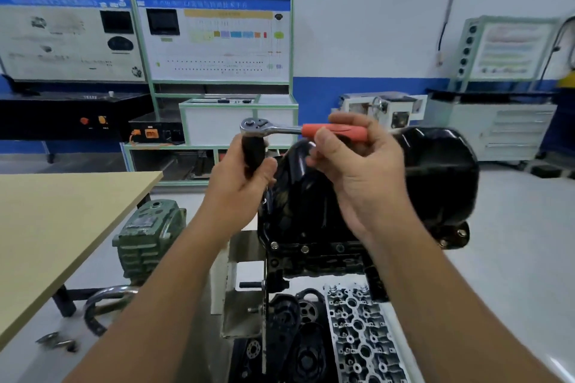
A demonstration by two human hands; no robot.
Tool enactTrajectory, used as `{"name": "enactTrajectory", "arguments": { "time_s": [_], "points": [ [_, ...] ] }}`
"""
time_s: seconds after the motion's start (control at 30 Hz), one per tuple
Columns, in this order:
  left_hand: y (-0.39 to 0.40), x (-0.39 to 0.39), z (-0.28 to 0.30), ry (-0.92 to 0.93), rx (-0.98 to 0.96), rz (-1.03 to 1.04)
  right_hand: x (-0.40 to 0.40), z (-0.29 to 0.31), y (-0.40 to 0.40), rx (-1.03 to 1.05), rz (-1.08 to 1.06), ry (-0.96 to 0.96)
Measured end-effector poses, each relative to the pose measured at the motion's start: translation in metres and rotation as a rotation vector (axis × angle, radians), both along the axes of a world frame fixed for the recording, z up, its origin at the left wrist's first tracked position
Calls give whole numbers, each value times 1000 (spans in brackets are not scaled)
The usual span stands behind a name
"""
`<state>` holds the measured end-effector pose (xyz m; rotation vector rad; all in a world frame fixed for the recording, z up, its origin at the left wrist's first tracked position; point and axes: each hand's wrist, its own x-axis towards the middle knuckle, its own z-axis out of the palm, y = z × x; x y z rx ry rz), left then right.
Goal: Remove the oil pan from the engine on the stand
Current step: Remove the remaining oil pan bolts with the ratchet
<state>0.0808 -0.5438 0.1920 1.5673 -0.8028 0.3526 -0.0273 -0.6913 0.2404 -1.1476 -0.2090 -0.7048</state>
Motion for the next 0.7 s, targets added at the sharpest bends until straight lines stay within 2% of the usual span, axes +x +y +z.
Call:
{"name": "enactTrajectory", "arguments": {
  "time_s": [0.07, 0.13, 0.2, 0.33, 0.43, 0.5, 0.57, 0.63, 0.7],
  "points": [
    [-3, -6, -3, 11, -10, -78, 18, -8, 24, 346, 127, 16],
    [-3, -11, -7, -70, 62, -70, 32, -6, 42, 448, 199, 102],
    [-3, -12, -12, -161, 155, -20, 42, 1, 49, 408, 232, 136],
    [-2, -9, -12, -173, 138, 37, 50, 17, 43, 232, 290, 239],
    [-6, -5, -11, -138, 42, 26, 50, 10, 52, 309, 312, 60],
    [-12, -2, -13, -117, -16, 57, 51, -6, 64, 282, 152, -89],
    [-19, 1, -18, -97, -55, 89, 53, -18, 73, 144, -24, -141],
    [-25, 1, -22, -116, -97, 101, 53, -12, 72, 138, -24, -47],
    [-26, 0, -28, -224, -101, 136, 51, 4, 61, 184, 127, 159]
  ]
}}
